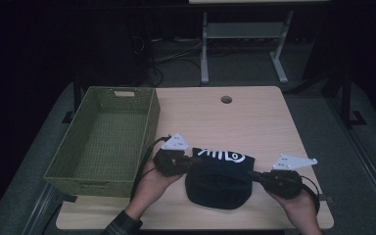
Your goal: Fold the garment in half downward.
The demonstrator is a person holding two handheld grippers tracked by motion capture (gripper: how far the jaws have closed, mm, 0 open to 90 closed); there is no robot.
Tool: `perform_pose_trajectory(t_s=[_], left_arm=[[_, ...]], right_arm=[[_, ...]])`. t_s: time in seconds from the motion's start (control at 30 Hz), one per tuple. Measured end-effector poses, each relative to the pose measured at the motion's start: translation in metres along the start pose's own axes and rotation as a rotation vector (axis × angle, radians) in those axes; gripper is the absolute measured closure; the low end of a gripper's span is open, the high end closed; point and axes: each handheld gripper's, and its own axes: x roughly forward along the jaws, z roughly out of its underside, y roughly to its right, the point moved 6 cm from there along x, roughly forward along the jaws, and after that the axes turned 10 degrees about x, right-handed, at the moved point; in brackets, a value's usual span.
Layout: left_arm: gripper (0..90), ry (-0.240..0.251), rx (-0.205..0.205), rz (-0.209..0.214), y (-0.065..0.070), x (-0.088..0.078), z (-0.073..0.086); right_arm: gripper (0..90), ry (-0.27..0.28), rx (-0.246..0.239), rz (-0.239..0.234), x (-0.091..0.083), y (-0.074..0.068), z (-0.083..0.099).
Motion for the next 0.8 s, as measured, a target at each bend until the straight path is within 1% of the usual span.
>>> perform_pose_trajectory(t_s=[0.03, 0.1, 0.17, 0.2, 0.23, 0.27, 0.3, 0.33, 0.37, 0.4, 0.43, 0.47, 0.5, 0.57, 0.63, 0.67, 0.77, 0.8], left_arm=[[89.7, 0.000, 0.000, 0.000, 0.000, 0.000, 0.000], [89.8, -0.009, -0.008, -0.018, -0.009, 0.009, -0.002], [89.8, -0.019, -0.026, -0.023, -0.019, 0.019, -0.003], [89.8, -0.034, -0.026, -0.030, -0.025, 0.026, -0.003], [89.8, -0.034, -0.026, -0.030, -0.025, 0.026, -0.003], [89.8, -0.046, -0.041, -0.027, -0.031, 0.034, -0.002], [89.8, -0.046, -0.041, -0.027, -0.031, 0.034, -0.002], [89.7, -0.058, -0.048, -0.027, -0.036, 0.041, -0.001], [89.7, -0.058, -0.048, -0.027, -0.036, 0.041, -0.001], [89.6, -0.061, -0.046, -0.027, -0.039, 0.044, 0.000], [89.2, -0.066, -0.051, -0.025, -0.040, 0.047, 0.001], [89.1, -0.090, -0.044, -0.026, -0.043, 0.053, 0.004], [89.0, -0.090, -0.044, -0.026, -0.043, 0.053, 0.004], [89.0, -0.100, -0.058, -0.033, -0.045, 0.059, 0.008], [89.0, -0.116, -0.052, -0.032, -0.046, 0.064, 0.011], [89.0, -0.127, -0.054, -0.033, -0.046, 0.069, 0.013], [89.0, -0.141, -0.054, -0.031, -0.046, 0.073, 0.017], [89.2, -0.148, -0.062, -0.028, -0.046, 0.078, 0.020]], right_arm=[[89.7, 0.000, 0.000, 0.000, 0.000, 0.000, 0.000], [89.7, -0.009, 0.002, 0.007, 0.006, 0.003, 0.000], [89.8, -0.020, -0.003, 0.004, 0.010, 0.003, 0.002], [89.8, -0.032, -0.021, 0.004, 0.012, 0.000, 0.004], [89.8, -0.032, -0.021, 0.004, 0.012, 0.000, 0.004], [89.8, -0.035, -0.029, -0.003, 0.013, -0.004, 0.006], [89.7, -0.037, -0.033, -0.003, 0.013, -0.006, 0.007], [89.8, -0.038, -0.036, -0.006, 0.014, -0.008, 0.008], [89.8, -0.044, -0.035, -0.009, 0.014, -0.010, 0.010], [89.8, -0.046, -0.040, -0.012, 0.014, -0.012, 0.011], [89.8, -0.051, -0.049, -0.014, 0.014, -0.013, 0.013], [89.8, -0.055, -0.051, -0.018, 0.014, -0.015, 0.015], [89.8, -0.055, -0.051, -0.018, 0.014, -0.015, 0.015], [89.8, -0.062, -0.056, -0.023, 0.015, -0.019, 0.018], [89.8, -0.072, -0.057, -0.030, 0.017, -0.023, 0.021], [89.8, -0.092, -0.067, -0.026, 0.020, -0.024, 0.025], [89.8, -0.106, -0.068, -0.026, 0.023, -0.025, 0.029], [89.8, -0.124, -0.065, -0.029, 0.027, -0.027, 0.034]])
